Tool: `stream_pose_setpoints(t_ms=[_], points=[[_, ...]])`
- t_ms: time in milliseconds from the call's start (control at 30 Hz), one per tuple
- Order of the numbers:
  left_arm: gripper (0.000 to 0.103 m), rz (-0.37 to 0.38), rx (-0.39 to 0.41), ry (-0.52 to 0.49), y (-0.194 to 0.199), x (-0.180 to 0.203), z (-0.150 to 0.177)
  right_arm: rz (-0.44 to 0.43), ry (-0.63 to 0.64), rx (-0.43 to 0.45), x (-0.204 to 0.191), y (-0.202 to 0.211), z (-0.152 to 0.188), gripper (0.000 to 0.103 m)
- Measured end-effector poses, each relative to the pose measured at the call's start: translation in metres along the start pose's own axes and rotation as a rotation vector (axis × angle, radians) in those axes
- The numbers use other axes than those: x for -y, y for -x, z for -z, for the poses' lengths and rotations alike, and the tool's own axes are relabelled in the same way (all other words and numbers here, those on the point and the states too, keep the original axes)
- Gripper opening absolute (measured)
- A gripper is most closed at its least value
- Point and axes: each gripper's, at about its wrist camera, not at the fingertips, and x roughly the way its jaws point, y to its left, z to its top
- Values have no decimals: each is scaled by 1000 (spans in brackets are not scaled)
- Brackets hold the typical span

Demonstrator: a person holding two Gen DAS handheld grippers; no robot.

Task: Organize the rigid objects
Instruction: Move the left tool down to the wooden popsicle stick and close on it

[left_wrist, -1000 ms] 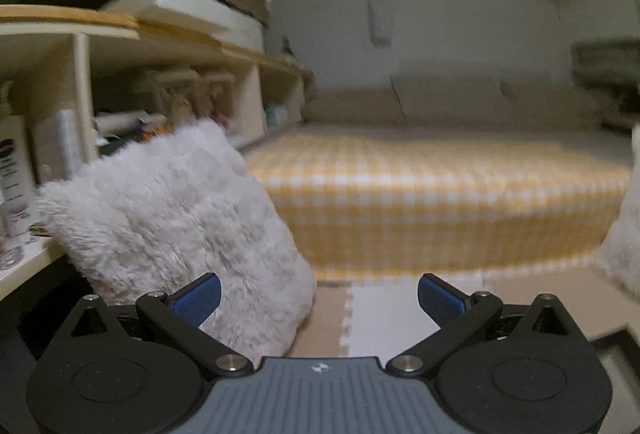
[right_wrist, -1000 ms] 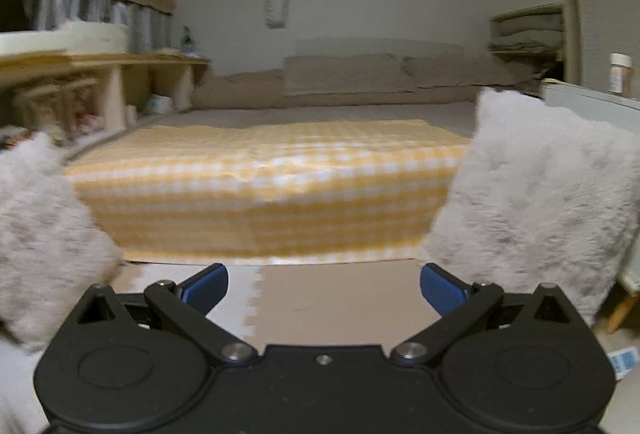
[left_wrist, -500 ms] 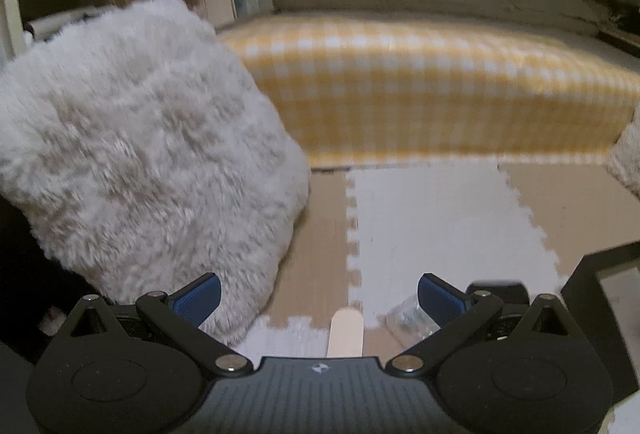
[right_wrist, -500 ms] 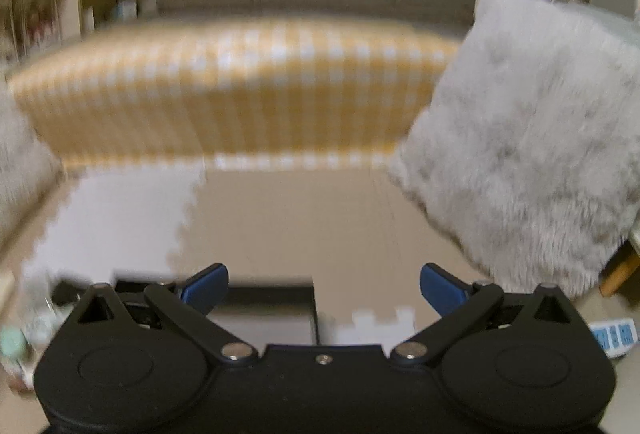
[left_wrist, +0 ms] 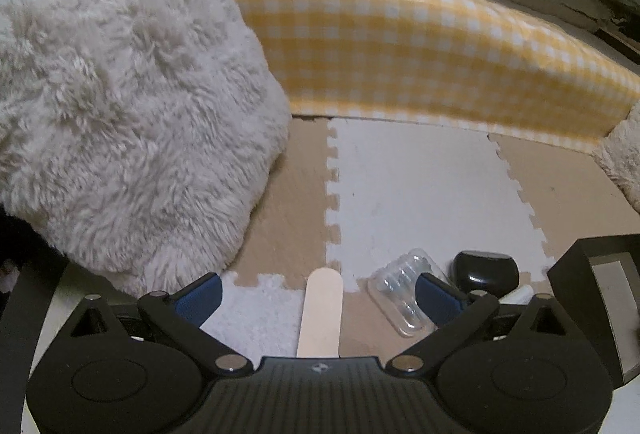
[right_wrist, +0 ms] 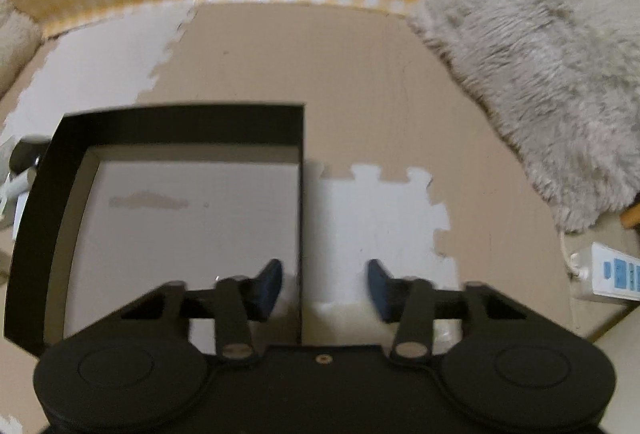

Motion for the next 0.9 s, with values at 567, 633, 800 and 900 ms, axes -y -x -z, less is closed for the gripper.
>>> stream_pose_setpoints(t_ms=[567, 633, 800, 900], points=[[56, 91, -225, 54, -55, -10, 13, 12, 60, -94, -15, -10, 6, 7], [56, 87, -241, 58, -61, -11, 15, 14, 59, -98, -15, -12, 6, 7], [55, 74, -274, 62, -74, -12, 17, 18, 63, -96, -15, -12, 7, 7], [55, 50, -286, 38, -82, -10, 18, 20, 60, -99, -16, -12, 6, 7]])
